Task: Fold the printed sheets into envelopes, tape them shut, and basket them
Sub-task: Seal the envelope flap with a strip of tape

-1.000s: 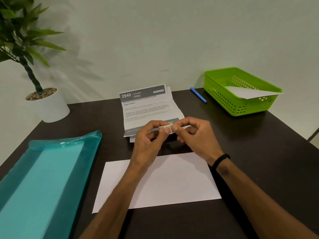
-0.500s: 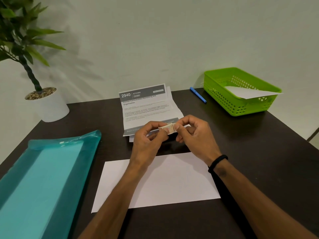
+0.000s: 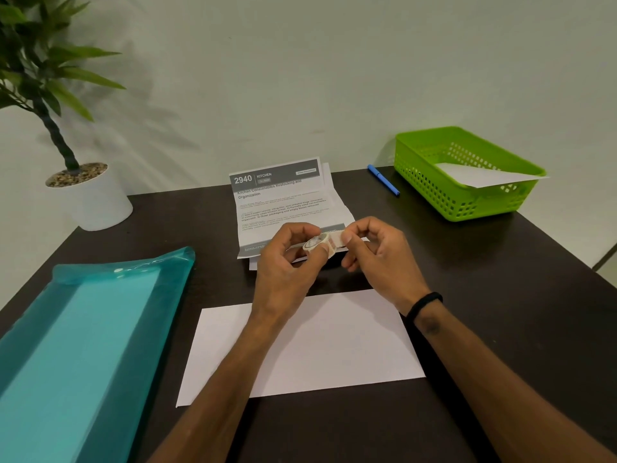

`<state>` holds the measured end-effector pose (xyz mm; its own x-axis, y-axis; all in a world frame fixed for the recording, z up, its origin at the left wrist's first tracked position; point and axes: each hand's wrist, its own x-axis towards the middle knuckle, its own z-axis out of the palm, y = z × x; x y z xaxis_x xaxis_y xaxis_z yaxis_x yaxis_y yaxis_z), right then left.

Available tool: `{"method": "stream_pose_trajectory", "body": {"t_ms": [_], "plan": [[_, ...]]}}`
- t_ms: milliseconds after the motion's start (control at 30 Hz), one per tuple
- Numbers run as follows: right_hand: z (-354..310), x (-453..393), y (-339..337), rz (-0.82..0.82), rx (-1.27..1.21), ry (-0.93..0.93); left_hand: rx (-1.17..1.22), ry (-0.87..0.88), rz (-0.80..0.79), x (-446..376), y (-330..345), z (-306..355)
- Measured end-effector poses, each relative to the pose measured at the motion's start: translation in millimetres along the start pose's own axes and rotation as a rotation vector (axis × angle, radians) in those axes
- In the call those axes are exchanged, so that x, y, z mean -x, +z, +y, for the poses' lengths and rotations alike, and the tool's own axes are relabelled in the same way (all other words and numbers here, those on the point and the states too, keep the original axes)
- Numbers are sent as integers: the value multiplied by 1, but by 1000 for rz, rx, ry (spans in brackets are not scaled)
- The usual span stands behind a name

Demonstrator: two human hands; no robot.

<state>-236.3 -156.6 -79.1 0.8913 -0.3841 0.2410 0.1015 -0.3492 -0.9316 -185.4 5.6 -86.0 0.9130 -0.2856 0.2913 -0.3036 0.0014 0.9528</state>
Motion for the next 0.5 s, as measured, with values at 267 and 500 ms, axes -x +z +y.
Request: {"method": "stream_pose_trajectory", "body": {"t_ms": [267,500], "plan": [[2,0,1,-14,32,-18,-50,58,-6,1,0,2],[2,0,1,-23,34,-15,-69,79,9,0,-1,3]]}}
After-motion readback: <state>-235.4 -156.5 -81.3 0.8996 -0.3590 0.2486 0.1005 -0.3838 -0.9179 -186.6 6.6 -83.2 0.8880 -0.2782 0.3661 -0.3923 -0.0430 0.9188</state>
